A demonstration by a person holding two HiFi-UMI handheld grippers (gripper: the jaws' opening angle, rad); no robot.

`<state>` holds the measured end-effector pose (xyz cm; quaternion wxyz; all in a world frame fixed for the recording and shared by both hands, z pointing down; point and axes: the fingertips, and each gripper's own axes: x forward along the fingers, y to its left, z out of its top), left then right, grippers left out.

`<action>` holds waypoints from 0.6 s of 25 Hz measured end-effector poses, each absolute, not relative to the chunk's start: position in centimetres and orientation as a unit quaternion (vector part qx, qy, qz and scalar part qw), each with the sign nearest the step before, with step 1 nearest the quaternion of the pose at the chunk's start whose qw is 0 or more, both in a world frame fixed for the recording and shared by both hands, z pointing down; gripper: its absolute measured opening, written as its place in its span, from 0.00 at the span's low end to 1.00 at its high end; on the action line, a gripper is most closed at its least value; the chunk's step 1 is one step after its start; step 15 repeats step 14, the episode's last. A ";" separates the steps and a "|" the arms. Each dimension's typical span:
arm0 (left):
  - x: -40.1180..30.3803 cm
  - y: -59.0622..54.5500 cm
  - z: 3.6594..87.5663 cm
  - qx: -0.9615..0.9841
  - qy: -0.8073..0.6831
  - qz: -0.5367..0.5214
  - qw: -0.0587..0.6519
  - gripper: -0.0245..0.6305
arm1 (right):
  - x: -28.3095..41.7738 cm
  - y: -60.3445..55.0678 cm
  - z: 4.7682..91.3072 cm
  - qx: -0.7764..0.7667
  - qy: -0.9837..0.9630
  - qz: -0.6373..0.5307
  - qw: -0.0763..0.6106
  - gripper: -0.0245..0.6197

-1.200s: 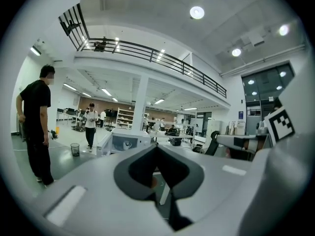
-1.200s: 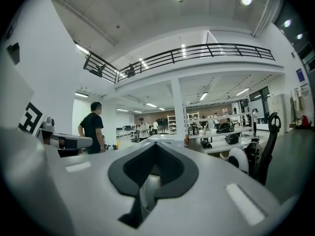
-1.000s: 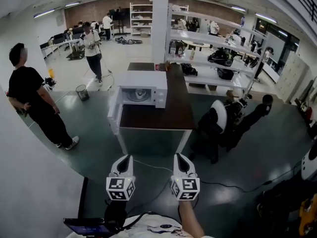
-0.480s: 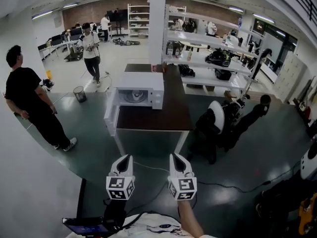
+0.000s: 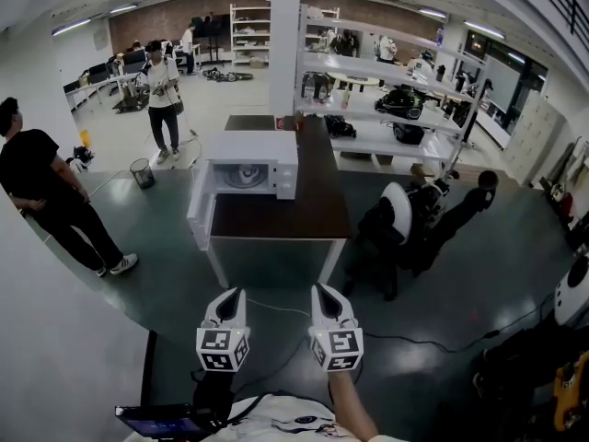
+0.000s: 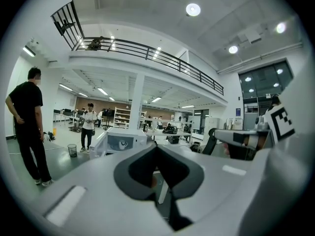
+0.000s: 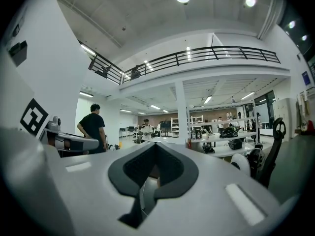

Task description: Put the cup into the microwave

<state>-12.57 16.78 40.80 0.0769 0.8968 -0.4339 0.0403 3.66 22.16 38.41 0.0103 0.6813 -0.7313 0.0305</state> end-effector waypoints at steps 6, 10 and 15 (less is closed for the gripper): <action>-12.7 16.6 41.0 0.897 -0.434 0.038 0.076 0.04 | 4.0 22.2 38.8 0.685 -0.727 0.033 0.008 0.04; -12.9 17.0 41.0 0.896 -0.435 0.039 0.076 0.04 | 3.7 22.5 39.0 0.684 -0.728 0.035 0.009 0.04; -13.0 17.1 41.1 0.896 -0.435 0.039 0.077 0.04 | 3.5 22.7 39.1 0.683 -0.729 0.036 0.010 0.04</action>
